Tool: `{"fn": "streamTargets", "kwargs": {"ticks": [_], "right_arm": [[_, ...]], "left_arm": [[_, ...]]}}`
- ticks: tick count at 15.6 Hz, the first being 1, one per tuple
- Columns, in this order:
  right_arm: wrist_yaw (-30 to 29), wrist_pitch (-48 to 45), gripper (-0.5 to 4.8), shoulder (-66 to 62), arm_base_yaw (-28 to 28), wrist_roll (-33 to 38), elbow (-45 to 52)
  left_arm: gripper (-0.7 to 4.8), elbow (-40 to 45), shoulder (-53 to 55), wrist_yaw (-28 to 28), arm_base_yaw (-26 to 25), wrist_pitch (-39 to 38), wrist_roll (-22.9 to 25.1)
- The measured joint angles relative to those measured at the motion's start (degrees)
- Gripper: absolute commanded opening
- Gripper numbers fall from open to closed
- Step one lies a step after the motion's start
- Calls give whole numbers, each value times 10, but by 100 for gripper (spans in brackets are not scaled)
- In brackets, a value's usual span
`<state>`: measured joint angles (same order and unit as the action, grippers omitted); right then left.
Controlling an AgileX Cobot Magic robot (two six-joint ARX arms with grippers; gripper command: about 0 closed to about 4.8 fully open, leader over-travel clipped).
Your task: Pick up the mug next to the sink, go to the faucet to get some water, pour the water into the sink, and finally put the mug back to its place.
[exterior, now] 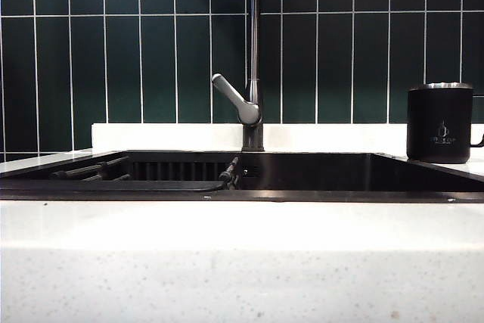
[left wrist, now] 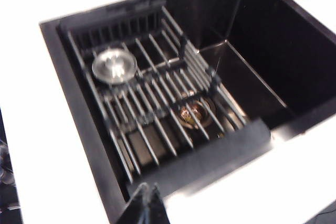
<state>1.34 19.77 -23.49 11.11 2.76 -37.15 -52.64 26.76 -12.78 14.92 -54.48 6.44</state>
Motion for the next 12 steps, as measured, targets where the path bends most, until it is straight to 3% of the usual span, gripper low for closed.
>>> {"fn": "streamTargets", "kwargs": {"ticks": [3, 5, 9, 12], "right_arm": [[1, 7, 17, 47, 0, 0, 29], [31, -8, 17, 84, 0, -1, 64], [45, -38, 17, 125, 0, -1, 146], [45, -45, 18, 127, 0, 3, 186]], "left_arm": [[-6, 74, -62, 0, 0, 51, -39], [-6, 130, -80, 0, 0, 129, -79], [-6, 216, -71, 2, 0, 240, -100], [-6, 279, -71, 41, 0, 329, -102]]}}
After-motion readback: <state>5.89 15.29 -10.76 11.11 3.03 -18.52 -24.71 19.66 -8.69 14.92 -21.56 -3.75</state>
